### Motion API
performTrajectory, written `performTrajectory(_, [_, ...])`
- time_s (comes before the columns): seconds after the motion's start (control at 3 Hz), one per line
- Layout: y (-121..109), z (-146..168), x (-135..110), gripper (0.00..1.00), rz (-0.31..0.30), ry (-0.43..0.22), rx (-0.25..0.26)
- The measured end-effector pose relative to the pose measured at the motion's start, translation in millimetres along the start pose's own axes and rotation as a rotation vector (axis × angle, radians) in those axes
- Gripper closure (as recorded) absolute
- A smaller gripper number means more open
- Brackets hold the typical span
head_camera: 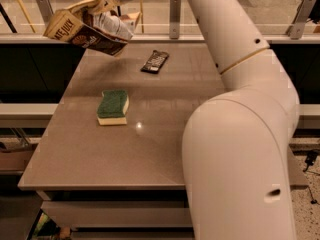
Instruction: Pick brown chip bag
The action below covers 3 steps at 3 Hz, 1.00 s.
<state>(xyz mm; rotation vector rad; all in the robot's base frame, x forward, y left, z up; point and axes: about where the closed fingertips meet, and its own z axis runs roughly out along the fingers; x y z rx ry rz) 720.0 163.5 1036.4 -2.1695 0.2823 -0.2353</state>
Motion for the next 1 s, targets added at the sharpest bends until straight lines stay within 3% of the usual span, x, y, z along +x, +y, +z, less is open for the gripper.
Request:
performTrajectory(0.67, [-20.7,-36.1,-12.8,1.0,-0.117,0.03,0.045])
performTrajectory(1.0, [-20.7,-35.9,-12.8,1.0,-0.117,0.03,0.045])
